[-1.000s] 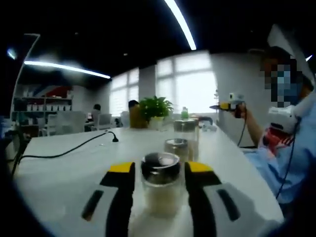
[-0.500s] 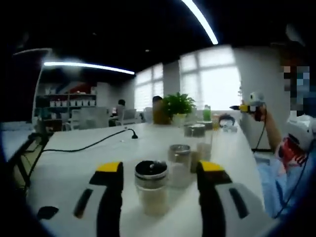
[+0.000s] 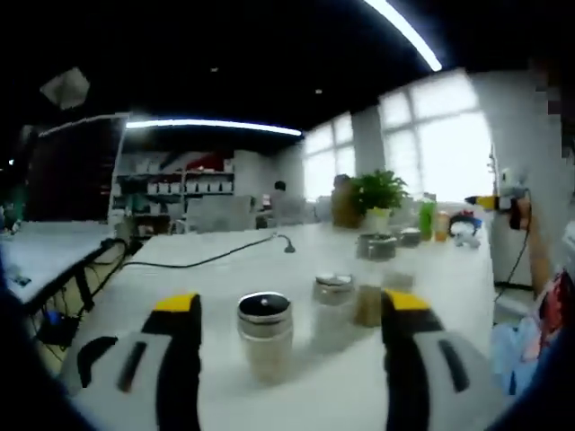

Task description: Rotate the seasoning bottle until the label or dispensing opening points toward the visible target arrow and the bottle remains upright within the marked orientation range

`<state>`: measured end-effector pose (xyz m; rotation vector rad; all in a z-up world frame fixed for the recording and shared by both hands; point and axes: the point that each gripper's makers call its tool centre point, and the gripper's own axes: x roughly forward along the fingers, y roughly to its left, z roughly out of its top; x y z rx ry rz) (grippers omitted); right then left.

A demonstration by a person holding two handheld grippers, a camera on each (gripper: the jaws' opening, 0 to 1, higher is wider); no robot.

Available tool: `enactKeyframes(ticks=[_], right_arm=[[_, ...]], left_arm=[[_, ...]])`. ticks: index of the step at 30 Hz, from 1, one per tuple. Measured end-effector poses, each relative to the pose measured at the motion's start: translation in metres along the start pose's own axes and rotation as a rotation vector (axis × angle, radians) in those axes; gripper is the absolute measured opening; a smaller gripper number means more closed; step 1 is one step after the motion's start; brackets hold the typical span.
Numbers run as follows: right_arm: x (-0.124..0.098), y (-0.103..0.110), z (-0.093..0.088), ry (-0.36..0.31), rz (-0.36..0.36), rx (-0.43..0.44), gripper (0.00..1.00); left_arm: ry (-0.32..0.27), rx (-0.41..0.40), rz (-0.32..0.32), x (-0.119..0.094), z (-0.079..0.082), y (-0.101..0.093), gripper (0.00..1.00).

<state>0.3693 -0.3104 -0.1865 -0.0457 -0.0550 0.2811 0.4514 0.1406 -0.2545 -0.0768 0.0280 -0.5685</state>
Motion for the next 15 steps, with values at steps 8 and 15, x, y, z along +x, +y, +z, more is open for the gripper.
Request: enactKeyframes(ticks=[8,15], right_arm=[[0.000,-0.002,-0.001,0.004,0.001,0.004,0.96],[-0.001,0.002,0.002,-0.001,0.001,-0.010,0.96]], left_arm=[[-0.045,0.073,0.161,-0.003,0.015,0.002,0.91],[-0.064,0.000,0.333,0.011,0.022,0.014,0.82]])
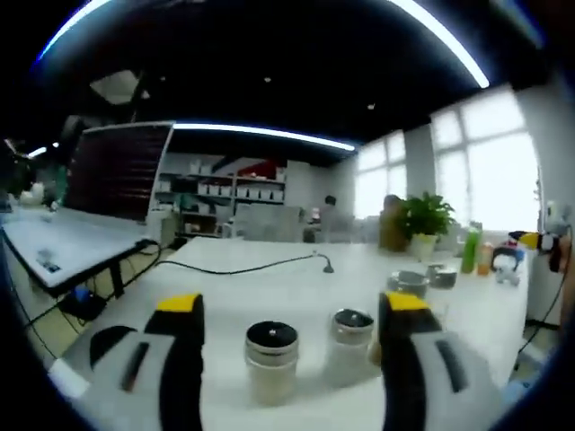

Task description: Rotate the seasoning bottle until the label or dispensing opening points toward the visible target arrow and the bottle remains upright within the marked orientation range

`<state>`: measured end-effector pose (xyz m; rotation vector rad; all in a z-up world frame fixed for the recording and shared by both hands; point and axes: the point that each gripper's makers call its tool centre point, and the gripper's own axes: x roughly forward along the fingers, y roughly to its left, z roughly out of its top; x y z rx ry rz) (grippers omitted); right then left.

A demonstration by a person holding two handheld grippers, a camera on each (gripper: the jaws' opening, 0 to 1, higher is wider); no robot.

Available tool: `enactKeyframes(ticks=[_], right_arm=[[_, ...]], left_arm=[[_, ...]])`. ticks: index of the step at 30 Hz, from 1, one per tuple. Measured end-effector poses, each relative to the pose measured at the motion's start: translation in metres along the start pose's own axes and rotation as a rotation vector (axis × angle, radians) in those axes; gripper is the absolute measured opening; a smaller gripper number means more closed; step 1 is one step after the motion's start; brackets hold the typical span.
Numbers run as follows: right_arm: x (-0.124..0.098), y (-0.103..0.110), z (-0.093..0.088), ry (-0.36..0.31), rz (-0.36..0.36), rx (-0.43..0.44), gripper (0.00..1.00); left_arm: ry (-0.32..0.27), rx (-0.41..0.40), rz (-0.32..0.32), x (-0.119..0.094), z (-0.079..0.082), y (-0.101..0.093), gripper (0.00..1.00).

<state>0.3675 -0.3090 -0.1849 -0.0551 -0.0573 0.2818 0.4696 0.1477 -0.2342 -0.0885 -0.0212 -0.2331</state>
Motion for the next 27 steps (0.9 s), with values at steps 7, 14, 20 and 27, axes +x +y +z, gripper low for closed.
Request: enactKeyframes(ticks=[7,14,20,27], right_arm=[[0.001,-0.005,-0.002,0.000,-0.008,0.017,0.95],[0.001,0.001,0.000,-0.001,-0.001,0.017,0.95],[0.004,0.008,-0.001,0.004,0.026,0.011,0.95],[0.001,0.004,0.004,-0.008,0.009,0.000,0.95]], left_arm=[[-0.004,-0.019,0.138,0.006,-0.022,0.018,0.79],[-0.027,0.023,0.178,0.006,-0.035,0.028,0.77],[-0.032,0.027,0.166,0.013,-0.042,0.027,0.77],[-0.038,0.058,0.159,0.015,-0.046,0.026,0.67]])
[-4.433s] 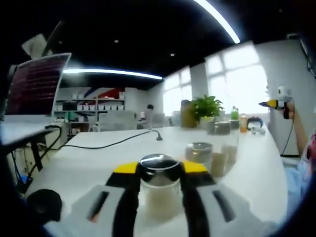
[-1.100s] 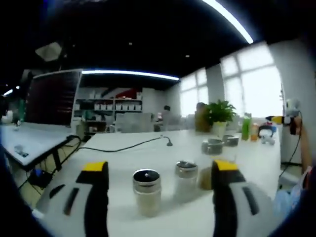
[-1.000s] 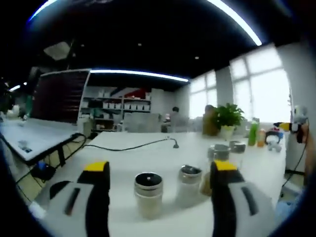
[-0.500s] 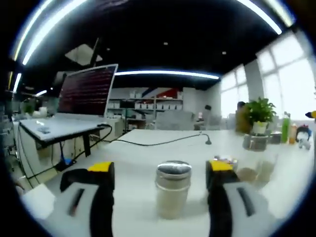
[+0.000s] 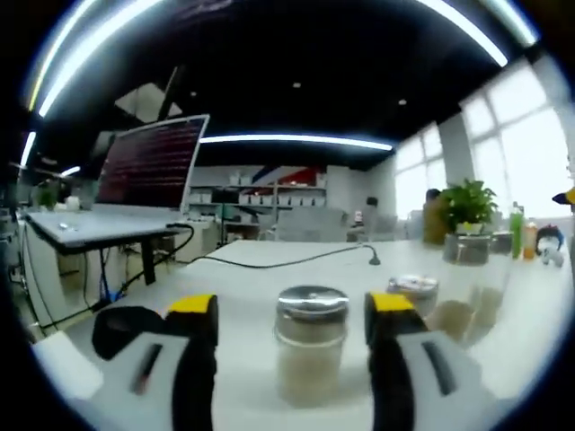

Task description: Rotate the seasoning bottle until the label or dispensing opening points toward the visible target arrow and the bottle remains upright within the marked orientation range

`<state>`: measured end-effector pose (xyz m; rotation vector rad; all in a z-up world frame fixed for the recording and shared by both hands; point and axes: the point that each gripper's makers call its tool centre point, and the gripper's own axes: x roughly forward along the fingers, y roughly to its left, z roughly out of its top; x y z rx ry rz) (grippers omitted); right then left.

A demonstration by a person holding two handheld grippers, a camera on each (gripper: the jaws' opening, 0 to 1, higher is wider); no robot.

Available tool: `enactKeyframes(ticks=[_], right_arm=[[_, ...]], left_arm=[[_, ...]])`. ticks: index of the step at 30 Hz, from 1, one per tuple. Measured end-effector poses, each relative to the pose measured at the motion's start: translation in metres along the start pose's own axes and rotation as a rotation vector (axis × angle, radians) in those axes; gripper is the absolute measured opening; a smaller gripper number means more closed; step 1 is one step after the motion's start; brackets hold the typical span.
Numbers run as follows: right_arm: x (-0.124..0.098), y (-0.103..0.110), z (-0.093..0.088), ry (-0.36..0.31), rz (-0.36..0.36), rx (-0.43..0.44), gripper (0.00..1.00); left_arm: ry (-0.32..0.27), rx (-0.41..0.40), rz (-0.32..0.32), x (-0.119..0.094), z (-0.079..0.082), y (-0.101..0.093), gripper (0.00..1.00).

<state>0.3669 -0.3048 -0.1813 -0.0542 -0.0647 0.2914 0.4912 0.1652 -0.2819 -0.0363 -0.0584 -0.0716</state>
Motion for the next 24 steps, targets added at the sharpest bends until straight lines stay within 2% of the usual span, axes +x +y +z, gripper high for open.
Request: enactKeyframes(ticks=[3,5,7,8,11,13,17,20,24], right_arm=[[-0.003,0.000,0.001,-0.005,-0.013,0.003,0.95],[-0.003,0.002,0.001,-0.001,0.003,-0.015,0.95],[-0.004,0.001,0.001,-0.002,0.003,-0.018,0.95],[-0.003,-0.001,0.000,-0.003,0.000,-0.015,0.95],[-0.002,-0.006,-0.005,0.010,-0.007,0.005,0.94],[-0.003,-0.007,-0.006,0.014,-0.010,0.009,0.94],[-0.004,-0.005,-0.004,0.010,-0.015,0.000,0.94],[-0.004,-0.003,-0.002,0.007,-0.011,-0.005,0.94],[-0.002,0.000,-0.003,0.011,0.000,-0.007,0.94]], left_arm=[[-0.017,0.010,-0.005,-0.001,0.001,0.002,0.61],[-0.015,0.015,-0.016,0.000,0.000,0.001,0.60],[0.015,0.041,-0.006,0.000,-0.004,0.004,0.61],[0.006,0.039,-0.010,0.001,-0.002,0.003,0.60],[-0.018,0.039,-0.058,0.001,0.003,-0.006,0.49],[-0.020,0.044,-0.068,0.002,0.004,-0.009,0.46],[0.032,0.036,-0.079,0.005,-0.006,-0.009,0.46],[0.033,-0.009,-0.118,0.005,-0.009,-0.014,0.37],[0.033,0.006,-0.111,0.005,-0.009,-0.014,0.37]])
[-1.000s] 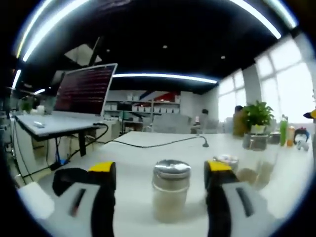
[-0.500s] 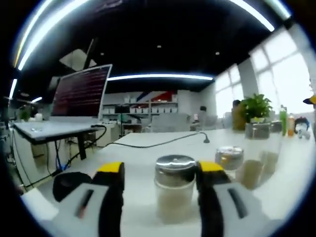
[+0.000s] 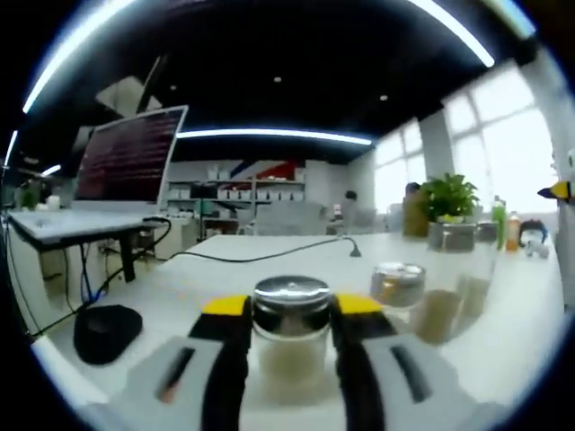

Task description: Rotate the seasoning bottle until the label or dispensing opening points toward the visible target arrow and the bottle remains upright within the marked orientation range

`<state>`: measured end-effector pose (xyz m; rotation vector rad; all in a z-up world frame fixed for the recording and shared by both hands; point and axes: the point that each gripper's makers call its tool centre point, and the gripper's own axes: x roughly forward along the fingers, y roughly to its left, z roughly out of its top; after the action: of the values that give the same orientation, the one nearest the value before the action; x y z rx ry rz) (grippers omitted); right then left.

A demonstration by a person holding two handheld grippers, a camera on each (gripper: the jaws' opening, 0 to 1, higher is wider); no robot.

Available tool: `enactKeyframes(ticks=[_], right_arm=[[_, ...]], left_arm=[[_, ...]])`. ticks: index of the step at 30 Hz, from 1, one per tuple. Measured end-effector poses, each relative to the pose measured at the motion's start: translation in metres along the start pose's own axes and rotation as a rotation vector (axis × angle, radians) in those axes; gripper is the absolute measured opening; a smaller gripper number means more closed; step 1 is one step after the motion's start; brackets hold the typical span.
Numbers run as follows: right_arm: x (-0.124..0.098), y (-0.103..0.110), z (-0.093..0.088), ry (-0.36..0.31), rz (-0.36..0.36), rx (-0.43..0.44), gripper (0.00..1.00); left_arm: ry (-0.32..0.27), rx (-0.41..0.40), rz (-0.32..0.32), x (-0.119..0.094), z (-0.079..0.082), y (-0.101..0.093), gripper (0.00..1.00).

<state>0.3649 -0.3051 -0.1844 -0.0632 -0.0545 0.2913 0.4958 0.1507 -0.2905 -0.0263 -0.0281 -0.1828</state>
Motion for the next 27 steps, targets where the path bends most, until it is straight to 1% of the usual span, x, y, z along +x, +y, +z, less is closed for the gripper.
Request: enactKeyframes(ticks=[3,8,11,14,20,23,24,27], right_arm=[[0.0013,-0.0004,-0.0016,0.006,0.008,0.003,0.94],[0.0007,-0.0028,-0.0031,0.010,0.000,0.008,0.93],[-0.0007,-0.0031,-0.0015,0.005,-0.003,0.006,0.93],[-0.0006,-0.0007,-0.0019,0.008,0.003,-0.001,0.93],[0.0008,-0.0003,-0.0027,0.013,0.011,-0.001,0.93],[-0.0008,-0.0027,0.0006,-0.002,0.001,0.002,0.93],[-0.0006,-0.0033,0.0008,-0.003,-0.004,0.000,0.93],[0.0029,-0.0007,-0.0021,0.008,-0.003,-0.003,0.93]], left_arm=[[0.000,0.001,-0.002,0.0003,-0.0003,-0.0001,0.36],[0.007,0.007,-0.021,0.0007,-0.0005,-0.0010,0.36],[0.014,0.001,-0.050,0.0009,-0.0003,-0.0023,0.36],[0.015,0.021,-0.091,0.0026,-0.0009,-0.0049,0.36],[0.030,0.025,-0.138,0.0046,-0.0028,-0.0057,0.36],[0.046,0.026,-0.170,0.0052,-0.0032,-0.0068,0.36],[0.042,0.019,-0.176,0.0053,-0.0035,-0.0063,0.36],[0.036,0.038,-0.194,0.0053,-0.0034,-0.0082,0.36]])
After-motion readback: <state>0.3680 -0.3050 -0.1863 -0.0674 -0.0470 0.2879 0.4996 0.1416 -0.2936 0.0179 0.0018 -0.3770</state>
